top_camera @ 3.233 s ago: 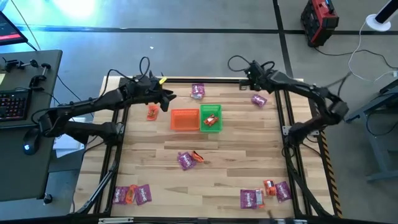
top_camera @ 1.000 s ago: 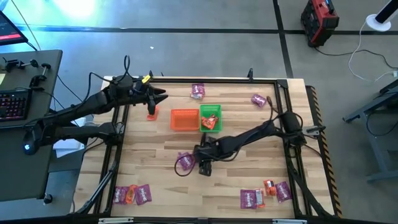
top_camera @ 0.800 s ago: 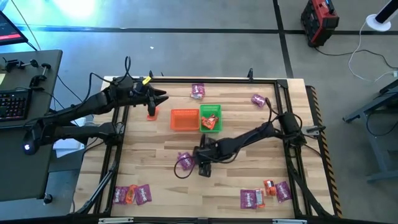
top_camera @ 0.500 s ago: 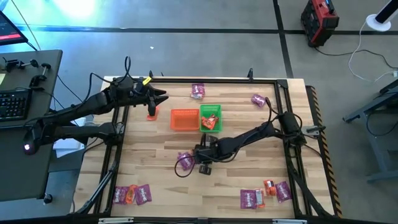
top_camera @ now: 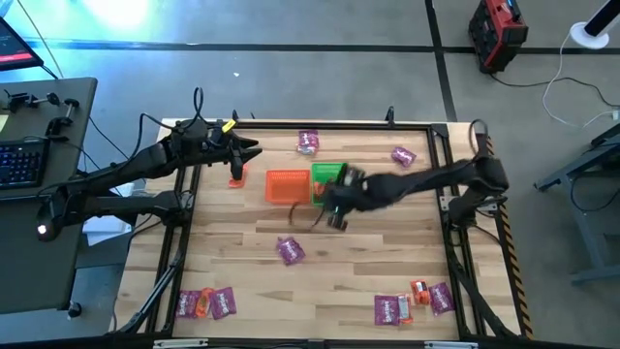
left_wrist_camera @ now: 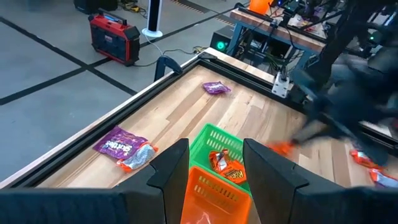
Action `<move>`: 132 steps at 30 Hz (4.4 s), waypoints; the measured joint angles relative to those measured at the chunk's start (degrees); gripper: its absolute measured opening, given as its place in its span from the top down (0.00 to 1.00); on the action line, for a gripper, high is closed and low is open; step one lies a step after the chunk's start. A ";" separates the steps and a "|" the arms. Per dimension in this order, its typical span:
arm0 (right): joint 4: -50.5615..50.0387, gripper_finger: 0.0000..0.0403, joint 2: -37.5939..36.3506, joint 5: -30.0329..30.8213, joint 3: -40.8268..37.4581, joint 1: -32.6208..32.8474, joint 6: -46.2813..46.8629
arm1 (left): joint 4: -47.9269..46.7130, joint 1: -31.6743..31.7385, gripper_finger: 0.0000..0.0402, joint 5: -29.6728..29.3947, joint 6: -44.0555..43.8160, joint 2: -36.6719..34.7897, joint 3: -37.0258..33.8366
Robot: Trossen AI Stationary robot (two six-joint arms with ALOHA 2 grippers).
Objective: Sort candy by brand, put in halloween buckets
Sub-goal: Put the orange chocolate into the green bin
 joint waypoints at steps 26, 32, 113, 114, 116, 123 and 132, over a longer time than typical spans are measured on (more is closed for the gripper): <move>-8.21 0.40 -9.05 -33.07 -5.60 0.41 14.21 | -0.11 0.02 0.65 -0.13 -1.65 0.00 0.00; -10.68 0.40 -19.38 -42.69 -20.32 16.83 48.70 | -0.11 0.02 0.65 -0.13 -1.66 -0.01 0.00; 16.62 0.53 0.08 -10.61 -4.09 -16.19 32.36 | 12.50 0.13 0.65 13.84 -4.55 -4.58 -0.02; 15.26 0.49 0.08 -10.70 -2.60 -16.80 32.34 | 12.32 0.13 0.65 14.41 -4.27 -4.90 -0.02; 14.38 0.44 0.08 -11.95 0.67 -18.21 31.94 | 11.68 0.13 0.65 15.07 -4.15 -5.62 -0.02; 7.08 0.41 10.87 -15.25 16.77 -25.09 32.22 | 11.39 0.04 0.65 15.71 -4.45 -6.91 -0.02; -4.59 0.41 31.92 -22.63 36.71 -31.14 33.30 | 10.40 0.04 0.65 13.00 -5.09 -5.24 -0.02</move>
